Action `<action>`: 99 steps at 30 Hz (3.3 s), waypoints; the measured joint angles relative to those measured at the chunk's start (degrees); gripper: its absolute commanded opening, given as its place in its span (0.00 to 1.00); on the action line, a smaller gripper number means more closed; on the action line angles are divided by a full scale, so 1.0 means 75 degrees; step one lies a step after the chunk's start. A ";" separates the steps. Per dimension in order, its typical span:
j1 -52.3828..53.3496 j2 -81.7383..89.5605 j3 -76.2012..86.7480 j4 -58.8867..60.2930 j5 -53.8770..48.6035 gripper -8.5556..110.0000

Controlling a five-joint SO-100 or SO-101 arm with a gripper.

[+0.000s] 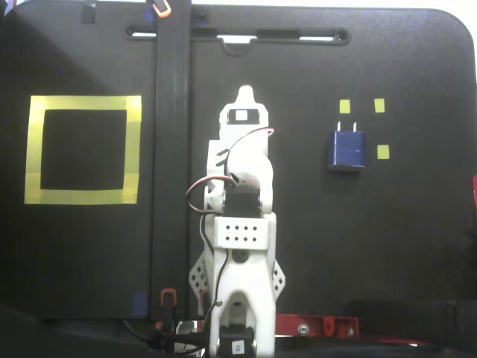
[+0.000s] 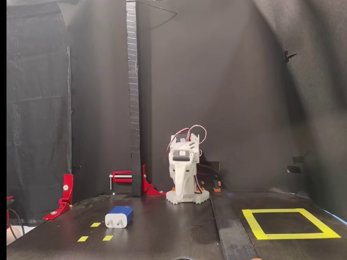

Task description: Grasp the block and place it in the designated area.

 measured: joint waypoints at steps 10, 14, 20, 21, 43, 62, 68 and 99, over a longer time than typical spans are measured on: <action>0.0000 0.0000 0.0000 -0.2344 0.0000 0.07; 0.0000 0.0000 0.0000 -0.3223 0.0000 0.07; 0.0000 0.0000 0.0000 -0.4336 0.0000 0.07; 0.0000 0.0000 0.0000 -0.4488 0.0000 0.07; 0.0937 0.0000 0.0000 -0.4242 0.0000 0.07; 0.4512 0.0000 0.0000 -0.3375 0.0000 0.07; 0.5215 0.0281 0.0000 -0.3340 0.0000 0.07; 0.4828 -0.5367 -0.5320 -0.0211 -0.0398 0.07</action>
